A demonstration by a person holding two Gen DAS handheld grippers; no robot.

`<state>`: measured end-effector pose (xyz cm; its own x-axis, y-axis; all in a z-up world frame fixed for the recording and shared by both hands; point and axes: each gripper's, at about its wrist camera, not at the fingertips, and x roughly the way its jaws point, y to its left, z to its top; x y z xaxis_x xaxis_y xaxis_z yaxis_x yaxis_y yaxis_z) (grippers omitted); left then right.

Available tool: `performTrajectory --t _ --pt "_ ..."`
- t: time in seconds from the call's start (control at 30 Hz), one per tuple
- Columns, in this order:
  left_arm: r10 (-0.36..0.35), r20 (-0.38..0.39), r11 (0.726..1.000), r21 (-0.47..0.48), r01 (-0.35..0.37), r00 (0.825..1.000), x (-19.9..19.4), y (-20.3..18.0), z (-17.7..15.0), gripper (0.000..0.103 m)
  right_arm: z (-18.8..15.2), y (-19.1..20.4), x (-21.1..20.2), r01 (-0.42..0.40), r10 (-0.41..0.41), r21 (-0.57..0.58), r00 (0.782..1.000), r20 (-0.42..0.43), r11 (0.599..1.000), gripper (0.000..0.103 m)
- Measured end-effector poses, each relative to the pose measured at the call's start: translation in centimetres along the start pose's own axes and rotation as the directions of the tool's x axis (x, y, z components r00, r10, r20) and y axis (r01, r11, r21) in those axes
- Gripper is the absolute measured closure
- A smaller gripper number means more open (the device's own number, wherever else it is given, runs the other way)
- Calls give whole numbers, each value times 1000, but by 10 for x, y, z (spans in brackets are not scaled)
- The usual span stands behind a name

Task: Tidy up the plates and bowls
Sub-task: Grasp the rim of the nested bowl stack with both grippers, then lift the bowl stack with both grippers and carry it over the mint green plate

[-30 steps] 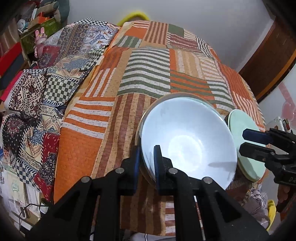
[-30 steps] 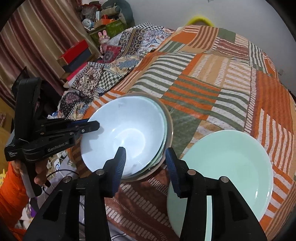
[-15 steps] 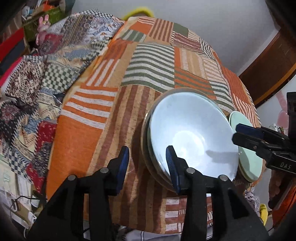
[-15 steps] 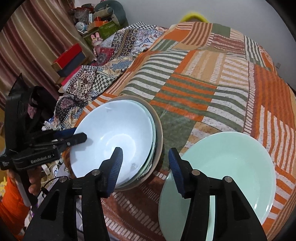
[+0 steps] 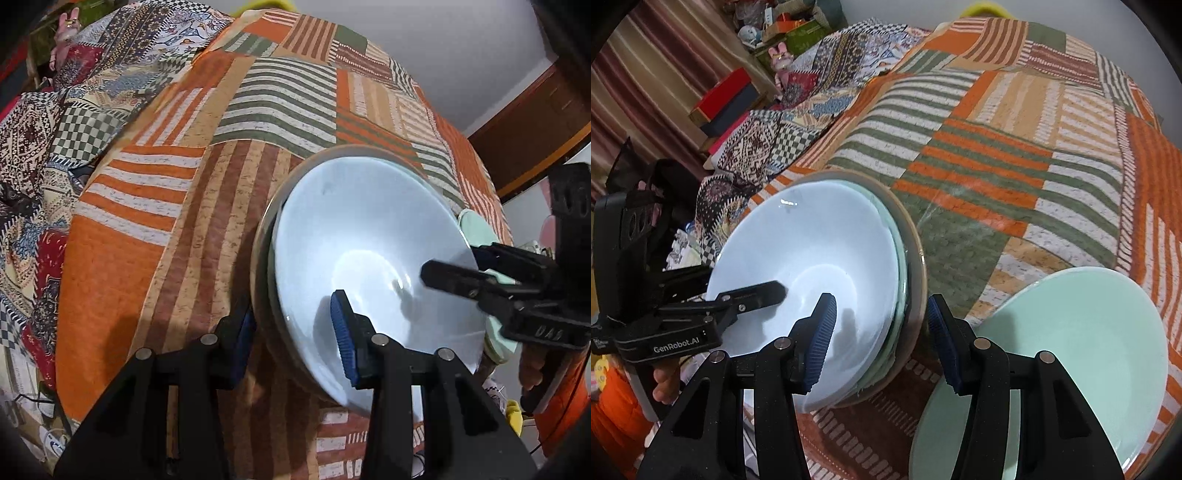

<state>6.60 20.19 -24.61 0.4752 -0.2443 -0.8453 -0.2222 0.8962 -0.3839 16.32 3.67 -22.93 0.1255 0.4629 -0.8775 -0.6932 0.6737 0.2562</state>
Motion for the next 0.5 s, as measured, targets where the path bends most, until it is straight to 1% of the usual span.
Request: performTrajectory --t 0.1,0.27,0.5 --pt "-7 1 1000 3 7 1000 1 0 2 66 1 1 7 -5 5 -7 1000 -21 1000 61" --pt "-14 2 1000 6 14 1000 0 1 2 67 1 -1 7 6 -6 -13 1000 -15 1000 67" --pt "13 8 1000 23 -13 1000 -4 -6 1 67 2 -4 6 16 -16 15 1000 -10 1000 74"
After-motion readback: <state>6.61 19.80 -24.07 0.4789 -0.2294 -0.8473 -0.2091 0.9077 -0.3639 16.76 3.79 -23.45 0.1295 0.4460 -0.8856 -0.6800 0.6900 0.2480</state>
